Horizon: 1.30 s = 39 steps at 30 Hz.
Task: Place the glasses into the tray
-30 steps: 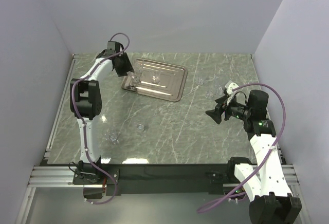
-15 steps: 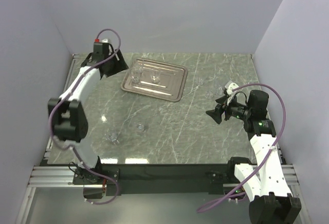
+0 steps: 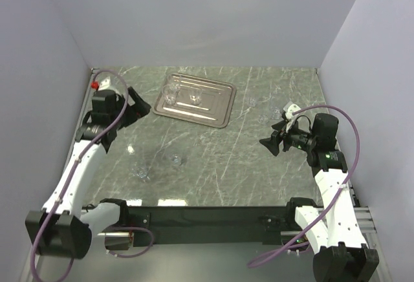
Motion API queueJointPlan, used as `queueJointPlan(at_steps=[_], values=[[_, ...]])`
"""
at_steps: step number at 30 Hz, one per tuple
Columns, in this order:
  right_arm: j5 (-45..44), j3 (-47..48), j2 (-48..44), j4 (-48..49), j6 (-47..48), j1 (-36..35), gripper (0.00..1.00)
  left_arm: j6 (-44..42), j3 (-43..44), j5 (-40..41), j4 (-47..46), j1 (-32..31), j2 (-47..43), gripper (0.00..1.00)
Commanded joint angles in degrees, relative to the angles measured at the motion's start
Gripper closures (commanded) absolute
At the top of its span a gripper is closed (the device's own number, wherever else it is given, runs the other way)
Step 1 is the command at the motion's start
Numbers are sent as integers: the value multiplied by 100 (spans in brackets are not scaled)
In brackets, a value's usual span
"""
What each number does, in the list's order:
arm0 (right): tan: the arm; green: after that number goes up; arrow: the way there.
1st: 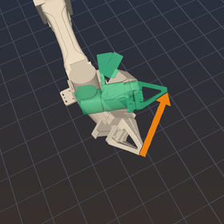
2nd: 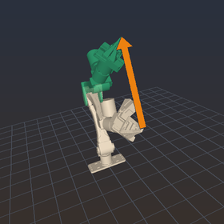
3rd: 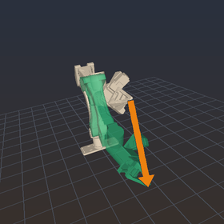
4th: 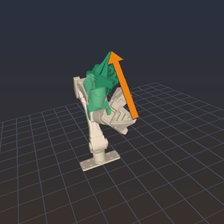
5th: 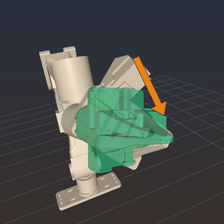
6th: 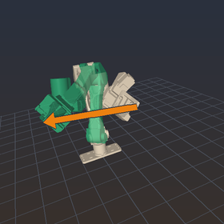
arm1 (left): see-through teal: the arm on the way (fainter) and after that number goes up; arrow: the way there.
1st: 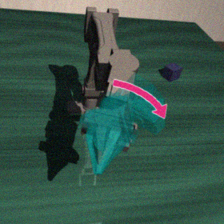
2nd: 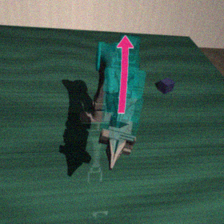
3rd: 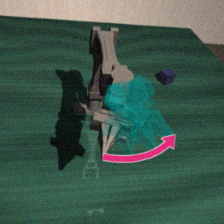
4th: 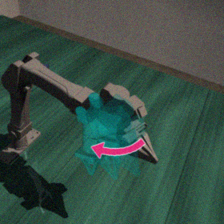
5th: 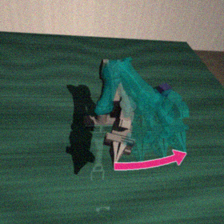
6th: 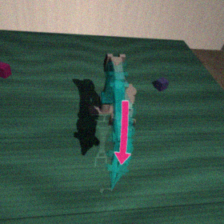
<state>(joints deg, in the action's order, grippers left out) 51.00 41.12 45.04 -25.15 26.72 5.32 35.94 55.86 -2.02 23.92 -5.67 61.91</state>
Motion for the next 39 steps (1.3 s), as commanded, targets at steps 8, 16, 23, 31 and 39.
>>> queueJointPlan(at_steps=[8,16,23,31,39], values=[[-55,27,-83,133,17,48,19,2020,-558,791,1815,40,-751,1],[-91,27,-56,142,9,48,20,2496,-733,405,2635,31,-452,1],[-91,27,-56,150,9,57,19,2733,-927,501,2758,-136,-469,4],[-126,27,-48,142,35,48,20,2831,-1191,247,2284,-320,93,15],[-117,36,-65,124,53,57,20,2866,-1437,246,1827,-461,611,36]])
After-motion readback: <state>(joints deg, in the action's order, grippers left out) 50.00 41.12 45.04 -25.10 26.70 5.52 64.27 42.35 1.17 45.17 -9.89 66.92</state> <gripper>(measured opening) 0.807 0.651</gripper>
